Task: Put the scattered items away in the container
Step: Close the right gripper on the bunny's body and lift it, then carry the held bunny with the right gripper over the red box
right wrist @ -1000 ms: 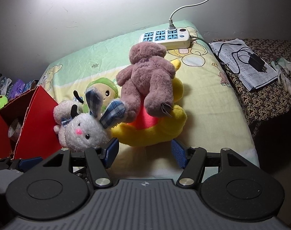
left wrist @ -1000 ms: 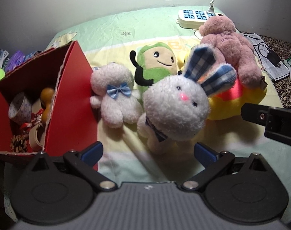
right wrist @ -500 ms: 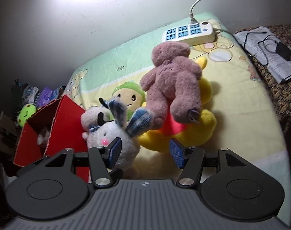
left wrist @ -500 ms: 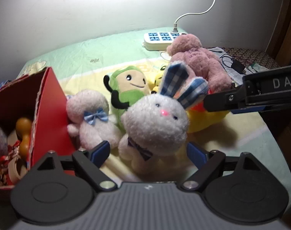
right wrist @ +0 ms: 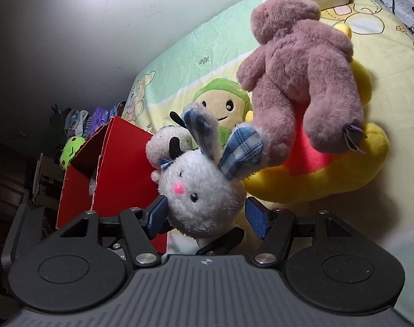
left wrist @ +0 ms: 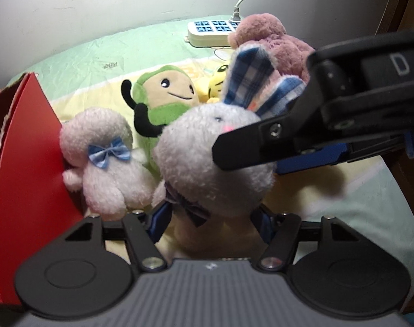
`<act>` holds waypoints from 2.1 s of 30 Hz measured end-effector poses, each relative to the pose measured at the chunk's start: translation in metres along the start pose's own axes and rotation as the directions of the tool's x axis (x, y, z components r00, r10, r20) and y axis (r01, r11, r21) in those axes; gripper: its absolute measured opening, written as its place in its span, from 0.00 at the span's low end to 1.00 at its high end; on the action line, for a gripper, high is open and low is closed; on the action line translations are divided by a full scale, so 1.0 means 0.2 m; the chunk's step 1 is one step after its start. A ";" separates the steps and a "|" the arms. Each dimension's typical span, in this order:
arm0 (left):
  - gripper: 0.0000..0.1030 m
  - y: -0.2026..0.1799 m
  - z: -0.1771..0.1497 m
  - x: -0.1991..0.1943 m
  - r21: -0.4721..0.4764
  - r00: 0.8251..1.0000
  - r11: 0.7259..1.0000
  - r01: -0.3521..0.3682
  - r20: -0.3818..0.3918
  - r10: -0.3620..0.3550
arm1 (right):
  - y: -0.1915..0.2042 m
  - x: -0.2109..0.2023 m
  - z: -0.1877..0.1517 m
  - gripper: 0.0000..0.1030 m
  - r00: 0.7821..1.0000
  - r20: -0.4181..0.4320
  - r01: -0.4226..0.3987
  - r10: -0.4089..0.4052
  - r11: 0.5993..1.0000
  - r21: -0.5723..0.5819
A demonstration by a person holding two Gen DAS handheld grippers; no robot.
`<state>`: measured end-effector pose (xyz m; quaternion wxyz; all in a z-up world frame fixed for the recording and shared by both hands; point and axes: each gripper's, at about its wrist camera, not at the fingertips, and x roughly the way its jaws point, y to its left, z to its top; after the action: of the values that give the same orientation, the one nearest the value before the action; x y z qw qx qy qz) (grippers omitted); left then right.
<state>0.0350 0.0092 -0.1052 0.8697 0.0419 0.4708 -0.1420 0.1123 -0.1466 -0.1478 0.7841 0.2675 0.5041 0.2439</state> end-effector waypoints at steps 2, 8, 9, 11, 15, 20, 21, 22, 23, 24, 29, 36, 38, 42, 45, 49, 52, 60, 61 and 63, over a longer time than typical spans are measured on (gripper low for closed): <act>0.62 0.01 0.01 0.02 -0.007 1.000 1.000 -0.001 -0.006 0.001 | 0.00 0.02 0.01 0.66 1.000 0.000 -0.010 0.010 1.000 0.008; 0.56 -0.02 0.03 0.05 0.003 1.000 1.000 -0.026 -0.003 0.026 | -0.03 0.02 0.02 0.59 1.000 0.003 -0.031 0.031 0.999 0.015; 0.54 -0.02 0.03 0.04 0.006 1.000 1.000 -0.028 -0.003 0.028 | -0.03 0.01 0.02 0.58 0.999 0.002 -0.035 0.035 0.999 0.011; 0.54 -0.03 0.03 0.02 0.005 1.000 1.000 -0.022 0.000 0.022 | -0.03 -0.02 0.02 0.57 0.999 0.002 -0.040 0.040 0.999 -0.005; 0.50 -0.07 0.01 -0.05 0.020 1.000 1.000 0.001 0.018 -0.001 | 0.00 -0.09 0.00 0.56 0.999 0.023 -0.025 0.027 0.997 -0.068; 0.49 -0.16 -0.01 -0.18 0.057 0.998 0.998 0.011 0.067 -0.015 | 0.05 -0.23 -0.05 0.56 0.998 0.064 -0.017 0.027 0.990 -0.143; 0.49 -0.17 -0.01 -0.21 0.060 0.997 0.998 0.013 0.079 -0.017 | 0.07 -0.25 -0.05 0.56 0.997 0.074 -0.017 0.029 0.988 -0.157; 0.49 -0.17 -0.02 -0.24 0.059 0.996 0.998 0.016 0.089 -0.021 | 0.08 -0.28 -0.06 0.56 0.996 0.084 -0.018 0.032 0.985 -0.171; 0.49 -0.17 -0.03 -0.27 0.056 0.995 0.998 0.017 0.100 -0.023 | 0.10 -0.30 -0.07 0.56 0.995 0.094 -0.019 0.037 0.983 -0.183; 0.49 -0.17 -0.03 -0.30 0.053 0.993 0.998 0.017 0.113 -0.022 | 0.12 -0.33 -0.08 0.56 0.994 0.105 -0.022 0.043 0.980 -0.196; 0.49 -0.16 0.02 -0.42 0.014 0.984 1.000 -0.006 0.178 0.004 | 0.20 -0.39 -0.09 0.56 0.983 0.153 -0.062 0.102 0.967 -0.248; 0.49 -0.02 -0.01 -0.48 -0.049 0.976 0.997 -0.054 0.209 0.063 | 0.26 -0.31 -0.11 0.56 0.972 0.152 -0.147 0.181 0.967 -0.210; 0.49 0.00 -0.03 -0.52 -0.050 0.971 0.996 -0.067 0.226 0.077 | 0.31 -0.28 -0.13 0.56 0.966 0.168 -0.164 0.198 0.966 -0.199; 0.49 0.06 -0.06 -0.64 -0.052 0.958 0.995 -0.085 0.272 0.096 | 0.44 -0.25 -0.15 0.56 0.954 0.204 -0.175 0.222 0.959 -0.225; 0.49 0.15 -0.07 -0.72 -0.056 0.946 0.994 -0.097 0.304 0.109 | 0.58 -0.22 -0.16 0.56 0.945 0.229 -0.172 0.236 0.948 -0.266; 0.49 0.34 -0.06 -0.80 -0.079 0.933 0.990 -0.113 0.335 0.133 | 0.74 -0.12 -0.14 0.56 0.933 0.235 -0.201 0.275 0.934 -0.294; 0.49 0.49 -0.09 -0.86 -0.107 0.923 0.986 -0.131 0.349 0.161 | 0.86 0.00 -0.10 0.56 0.932 0.202 -0.236 0.302 0.925 -0.296; 0.49 0.94 -0.23 -0.91 -0.209 0.921 0.958 -0.198 0.296 0.255 | 1.17 0.48 -0.09 0.56 0.940 0.052 -0.309 0.336 0.908 -0.283; 0.49 1.00 -0.25 -0.90 -0.221 0.923 0.954 -0.204 0.282 0.263 | 1.19 0.54 -0.09 0.56 0.941 0.033 -0.315 0.337 0.909 -0.272; 0.49 1.10 -0.28 -0.88 -0.245 0.925 0.944 -0.220 0.255 0.282 | 1.22 0.65 -0.10 0.56 0.941 0.004 -0.327 0.338 0.912 -0.247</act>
<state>-0.0387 0.2678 -0.0032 0.9392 -0.0117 0.3428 0.0173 0.1147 0.1206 -0.0783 0.7694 0.2570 0.3992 0.4273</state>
